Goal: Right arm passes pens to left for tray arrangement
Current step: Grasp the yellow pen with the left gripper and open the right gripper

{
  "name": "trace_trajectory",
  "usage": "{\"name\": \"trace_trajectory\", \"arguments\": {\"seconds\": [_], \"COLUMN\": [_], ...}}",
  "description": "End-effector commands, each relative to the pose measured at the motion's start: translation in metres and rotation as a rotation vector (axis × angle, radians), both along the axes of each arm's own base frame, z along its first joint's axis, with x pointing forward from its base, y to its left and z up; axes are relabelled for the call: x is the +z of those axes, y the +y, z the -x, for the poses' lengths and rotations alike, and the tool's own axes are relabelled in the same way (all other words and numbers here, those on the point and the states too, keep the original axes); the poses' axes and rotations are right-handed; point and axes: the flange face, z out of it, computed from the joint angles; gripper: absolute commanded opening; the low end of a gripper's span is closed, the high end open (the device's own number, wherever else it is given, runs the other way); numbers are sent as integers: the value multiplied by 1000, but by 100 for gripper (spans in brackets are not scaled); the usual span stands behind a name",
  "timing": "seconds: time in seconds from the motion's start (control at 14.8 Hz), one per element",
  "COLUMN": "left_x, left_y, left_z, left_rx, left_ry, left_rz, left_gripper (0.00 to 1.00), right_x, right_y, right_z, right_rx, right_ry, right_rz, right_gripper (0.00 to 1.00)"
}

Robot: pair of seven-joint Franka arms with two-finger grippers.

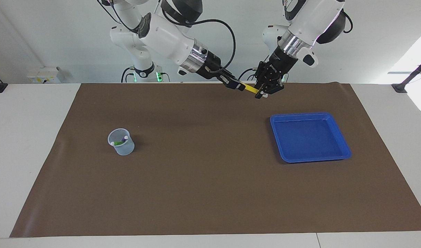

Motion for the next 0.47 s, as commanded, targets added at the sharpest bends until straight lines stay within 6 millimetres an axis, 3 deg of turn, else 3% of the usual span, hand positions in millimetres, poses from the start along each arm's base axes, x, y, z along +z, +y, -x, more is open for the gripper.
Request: {"name": "trace_trajectory", "arguments": {"seconds": [0.0,0.27,0.34,0.41], "left_x": [0,0,0,-1], "left_y": [4,5,5,6], "left_z": [7,6,6,5], "left_rx": [21,28,28,30], "left_ry": [-4,-7,-7,-6], "left_rz": [11,13,13,13], "left_gripper": [3,0,0,0], "right_x": [1,1,1,1], "right_y": [5,6,6,6], "right_z": [2,2,2,2], "right_rx": [8,11,12,12], "right_ry": [6,5,6,5], "right_rz": [-4,-4,-4,-2], "right_gripper": [0,0,5,40]}}
